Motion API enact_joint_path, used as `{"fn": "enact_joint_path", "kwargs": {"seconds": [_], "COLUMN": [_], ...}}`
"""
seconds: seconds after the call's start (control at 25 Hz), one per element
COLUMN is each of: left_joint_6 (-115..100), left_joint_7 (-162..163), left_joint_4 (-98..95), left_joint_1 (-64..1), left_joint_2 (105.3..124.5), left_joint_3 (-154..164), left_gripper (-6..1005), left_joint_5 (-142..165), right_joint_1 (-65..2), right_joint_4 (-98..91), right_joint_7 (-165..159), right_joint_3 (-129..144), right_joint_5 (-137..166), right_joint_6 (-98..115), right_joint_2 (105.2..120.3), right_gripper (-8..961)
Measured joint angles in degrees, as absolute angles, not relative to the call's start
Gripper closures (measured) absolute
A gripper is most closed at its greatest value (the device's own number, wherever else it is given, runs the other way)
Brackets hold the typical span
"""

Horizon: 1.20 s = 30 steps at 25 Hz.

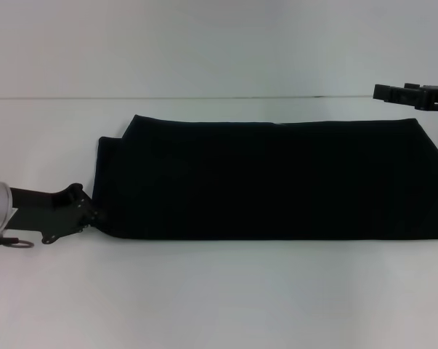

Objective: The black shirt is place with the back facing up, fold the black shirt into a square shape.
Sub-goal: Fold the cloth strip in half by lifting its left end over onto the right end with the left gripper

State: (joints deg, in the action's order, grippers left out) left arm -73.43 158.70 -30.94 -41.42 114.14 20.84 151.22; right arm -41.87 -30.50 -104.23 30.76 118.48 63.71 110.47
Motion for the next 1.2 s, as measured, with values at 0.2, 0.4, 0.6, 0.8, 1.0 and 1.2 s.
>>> {"fn": "enact_joint_path", "kwargs": {"seconds": [0.2,0.4,0.6,0.8,1.0,1.2], "left_joint_6": [-73.1,-73.1,-74.3,-77.5,-89.8,-96.7], "left_joint_7": [152.9,145.1,142.8,142.0,138.4,134.6], "left_joint_4": [-31.2,-33.0,-39.2,-44.8,-45.4,-38.3], "left_joint_1": [-40.0,-37.1,-32.3,-29.6,-32.2,-40.3], "left_joint_2": [114.46,114.51,114.04,112.89,110.97,111.63], "left_joint_3": [18.5,12.6,8.6,5.5,4.7,12.2], "left_gripper": [982,983,971,955,939,924], "left_joint_5": [150.5,149.8,149.6,148.4,136.8,126.2], "right_joint_1": [-42.0,-42.3,-43.1,-43.9,-43.7,-42.3], "right_joint_4": [-30.5,-30.5,-30.5,-30.5,-30.5,-30.9], "right_joint_7": [-104.1,-103.8,-104.2,-104.3,-104.2,-103.6], "right_joint_3": [30.5,30.5,30.5,30.5,30.5,30.5], "right_joint_5": [118.0,116.1,116.0,116.0,115.7,113.4], "right_joint_6": [63.6,62.9,62.1,61.7,61.0,61.1], "right_joint_2": [110.76,111.50,111.94,112.41,112.70,112.63], "right_gripper": [83,83,86,87,87,88]}}
